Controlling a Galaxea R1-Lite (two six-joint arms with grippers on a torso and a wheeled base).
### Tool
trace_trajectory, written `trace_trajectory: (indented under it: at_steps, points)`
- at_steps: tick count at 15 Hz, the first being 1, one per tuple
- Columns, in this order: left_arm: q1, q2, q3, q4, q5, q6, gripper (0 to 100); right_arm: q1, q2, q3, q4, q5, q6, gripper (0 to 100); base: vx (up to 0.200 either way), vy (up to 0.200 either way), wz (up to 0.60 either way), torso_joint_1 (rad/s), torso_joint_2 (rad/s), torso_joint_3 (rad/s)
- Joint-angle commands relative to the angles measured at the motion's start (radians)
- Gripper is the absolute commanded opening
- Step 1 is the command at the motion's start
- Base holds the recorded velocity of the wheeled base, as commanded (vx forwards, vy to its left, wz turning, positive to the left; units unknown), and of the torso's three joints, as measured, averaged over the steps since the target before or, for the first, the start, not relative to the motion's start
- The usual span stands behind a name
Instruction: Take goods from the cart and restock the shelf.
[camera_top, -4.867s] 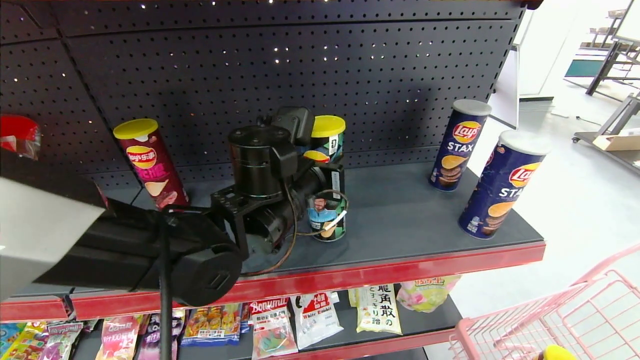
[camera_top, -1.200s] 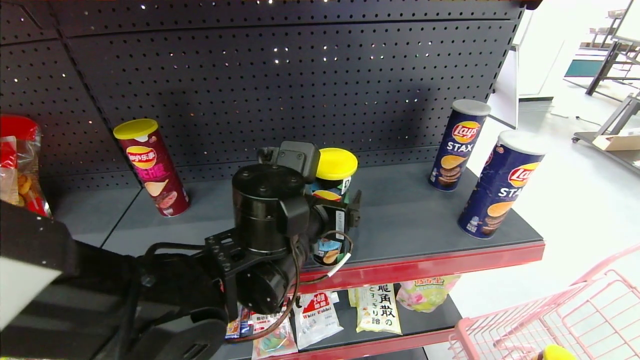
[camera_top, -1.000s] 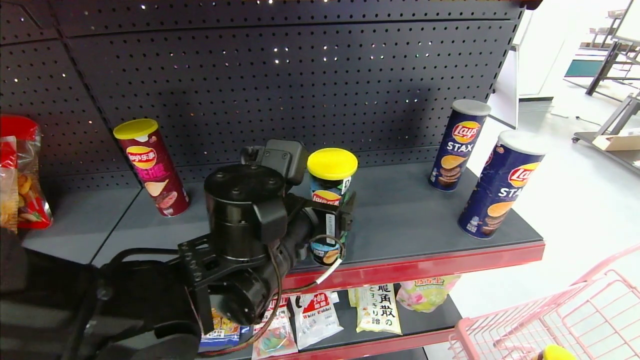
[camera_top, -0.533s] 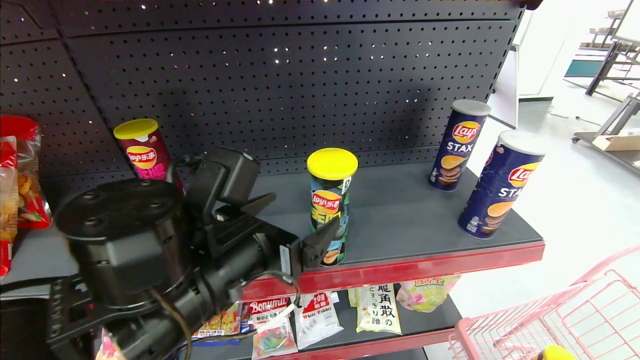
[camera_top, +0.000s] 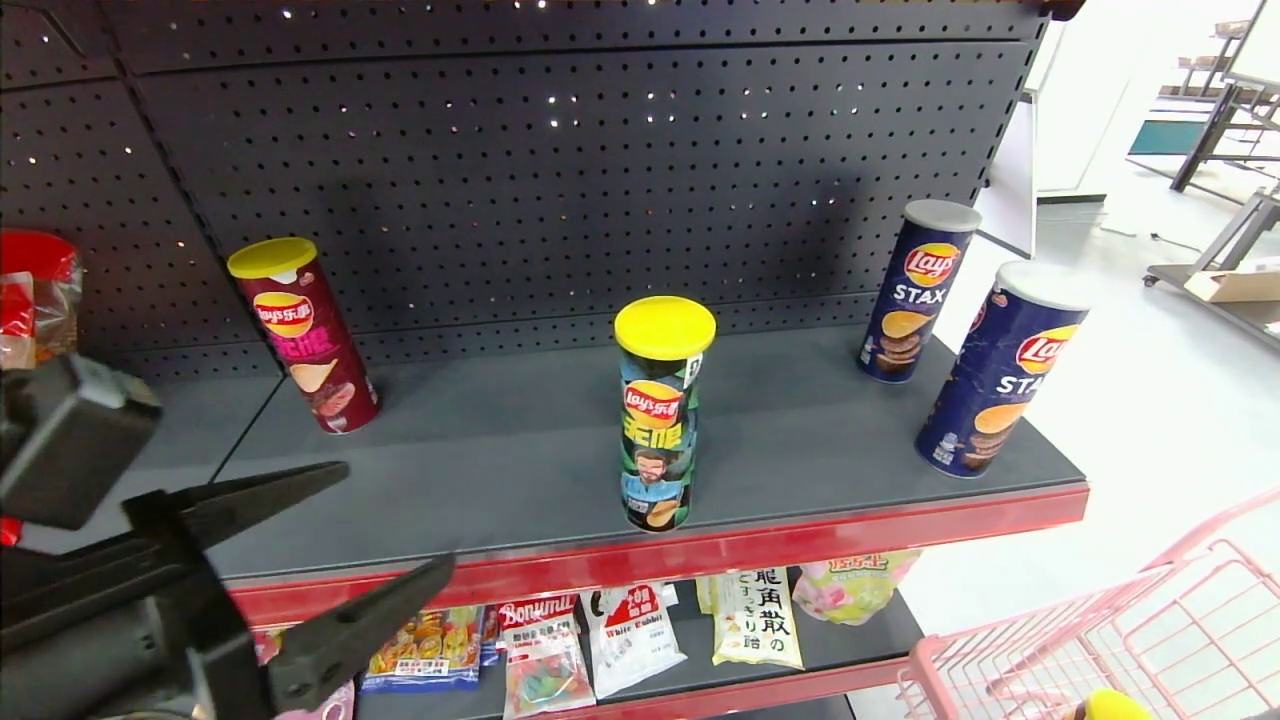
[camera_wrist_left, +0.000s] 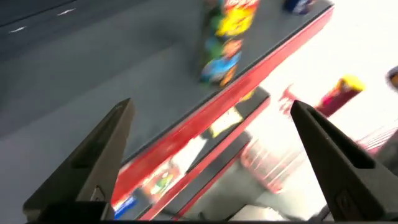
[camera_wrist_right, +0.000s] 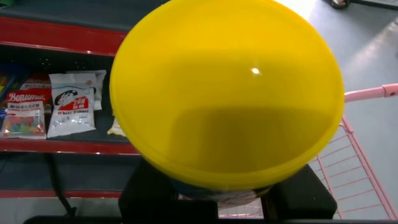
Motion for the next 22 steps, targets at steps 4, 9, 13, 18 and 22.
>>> trace_trajectory:
  at_steps: [4, 9, 13, 18, 22]
  points:
    - [0.159, -0.443, 0.226, 0.093, -0.016, 0.020, 100, 0.036, 0.198, -0.106, -0.005, 0.035, -0.006, 0, 0.000, 0.000, 0.00, 0.000, 0.00, 0.000]
    - [0.184, -0.518, 0.274, 0.157, -0.015, 0.020, 100, 0.037, 0.196, -0.098, -0.003, 0.035, -0.006, 0, 0.000, 0.000, 0.12, 0.000, 0.00, 0.000]
    - [0.184, -0.511, 0.277, 0.162, -0.016, 0.020, 100, 0.037, 0.188, -0.087, 0.000, 0.036, -0.005, 0, 0.000, 0.000, 0.60, -0.005, 0.00, 0.004]
    - [0.185, -0.520, 0.289, 0.170, -0.012, 0.020, 100, 0.039, 0.196, -0.095, -0.005, 0.107, -0.005, 0, 0.000, 0.000, 0.12, 0.002, 0.00, 0.000]
    - [0.271, -0.529, 0.269, 0.257, 0.096, 0.010, 100, 0.039, 0.340, -0.139, -0.069, 0.199, 0.003, 0, 0.000, 0.000, 0.00, 0.000, 0.00, 0.000]
